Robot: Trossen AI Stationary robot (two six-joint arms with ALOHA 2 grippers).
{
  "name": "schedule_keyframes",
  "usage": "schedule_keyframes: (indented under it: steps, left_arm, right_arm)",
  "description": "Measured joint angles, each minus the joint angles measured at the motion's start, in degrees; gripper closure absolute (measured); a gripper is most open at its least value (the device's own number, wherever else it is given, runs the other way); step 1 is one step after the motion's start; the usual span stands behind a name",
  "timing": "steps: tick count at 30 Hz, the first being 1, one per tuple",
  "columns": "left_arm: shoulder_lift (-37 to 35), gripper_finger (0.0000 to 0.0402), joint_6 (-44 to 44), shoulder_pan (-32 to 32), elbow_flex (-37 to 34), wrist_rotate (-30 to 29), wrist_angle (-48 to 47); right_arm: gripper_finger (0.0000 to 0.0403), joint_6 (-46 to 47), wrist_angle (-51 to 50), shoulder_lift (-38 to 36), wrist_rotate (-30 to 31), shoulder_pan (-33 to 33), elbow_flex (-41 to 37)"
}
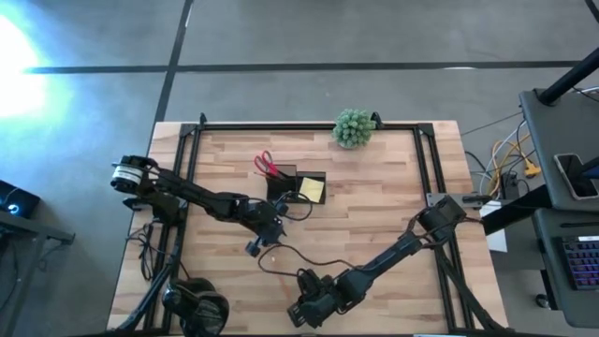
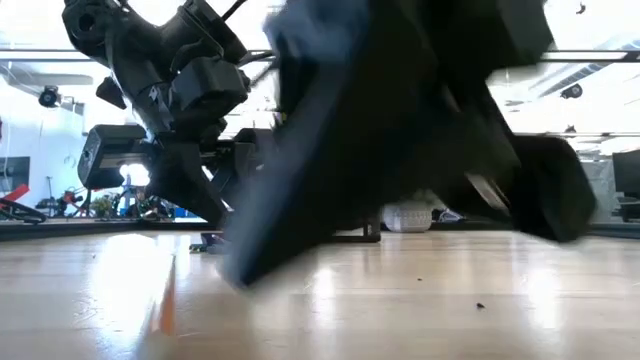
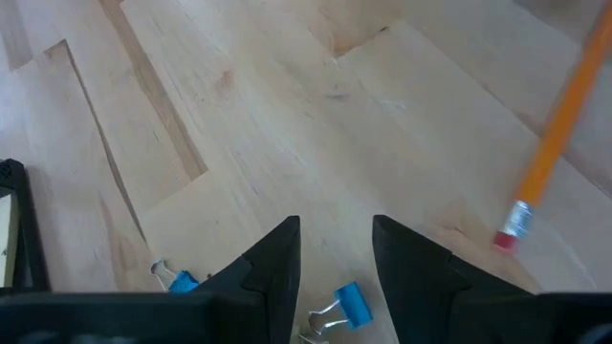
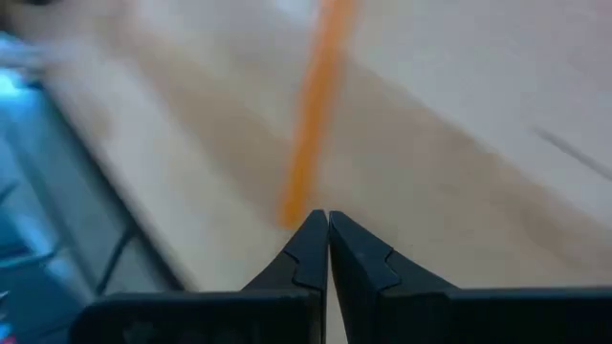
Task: Pick and place office supplies into organizer
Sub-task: Put the orange pencil into the desk organizer
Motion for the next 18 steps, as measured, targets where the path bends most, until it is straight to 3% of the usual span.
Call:
schedule_keyframes:
  steps: [6, 18]
  left_arm:
    - [0.0, 0.0284, 0.0, 0.0, -0.1, 0.0, 0.0]
    - [0.0, 0.0284, -1.4, 0.0, -0.1, 0.0, -0.1]
  right_arm:
    - [0.0394, -2.7, 4.4, 0.1, -4.1, -0.6, -0.8]
    - [0.0394, -3.3, 10.2, 0.1, -5.3, -0.7, -1.6]
